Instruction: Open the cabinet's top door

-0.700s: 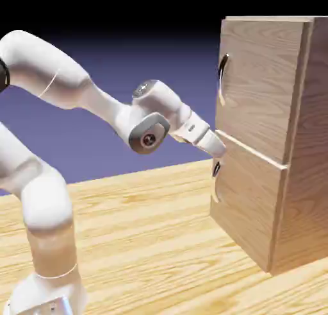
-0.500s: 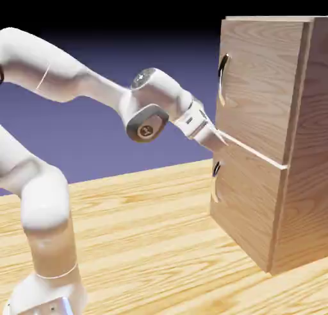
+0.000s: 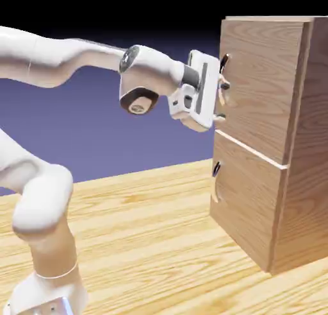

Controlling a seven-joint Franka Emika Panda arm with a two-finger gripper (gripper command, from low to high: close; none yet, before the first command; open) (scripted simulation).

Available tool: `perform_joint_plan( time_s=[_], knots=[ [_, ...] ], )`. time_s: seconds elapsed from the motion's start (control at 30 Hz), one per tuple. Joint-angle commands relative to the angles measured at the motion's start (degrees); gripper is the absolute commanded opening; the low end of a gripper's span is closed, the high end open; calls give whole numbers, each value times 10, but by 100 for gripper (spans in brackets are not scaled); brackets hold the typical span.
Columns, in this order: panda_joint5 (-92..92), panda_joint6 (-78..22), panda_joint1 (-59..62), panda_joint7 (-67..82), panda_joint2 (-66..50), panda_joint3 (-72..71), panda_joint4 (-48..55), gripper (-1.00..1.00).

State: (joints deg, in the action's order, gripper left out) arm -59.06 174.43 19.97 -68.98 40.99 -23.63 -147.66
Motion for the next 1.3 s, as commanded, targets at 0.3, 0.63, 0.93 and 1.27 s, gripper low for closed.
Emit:
perform_joint_plan(
  time_s=[0.3, 0.63, 0.93, 1.27],
  knots=[
    [-249, 2, 87, -112, 35, -100, 56, 0],
    [-498, 4, 174, -224, 70, -199, 113, 0],
    [-723, 5, 253, -325, 102, -289, 163, 0],
    [-972, 7, 340, -437, 137, -389, 220, 0]
  ],
)
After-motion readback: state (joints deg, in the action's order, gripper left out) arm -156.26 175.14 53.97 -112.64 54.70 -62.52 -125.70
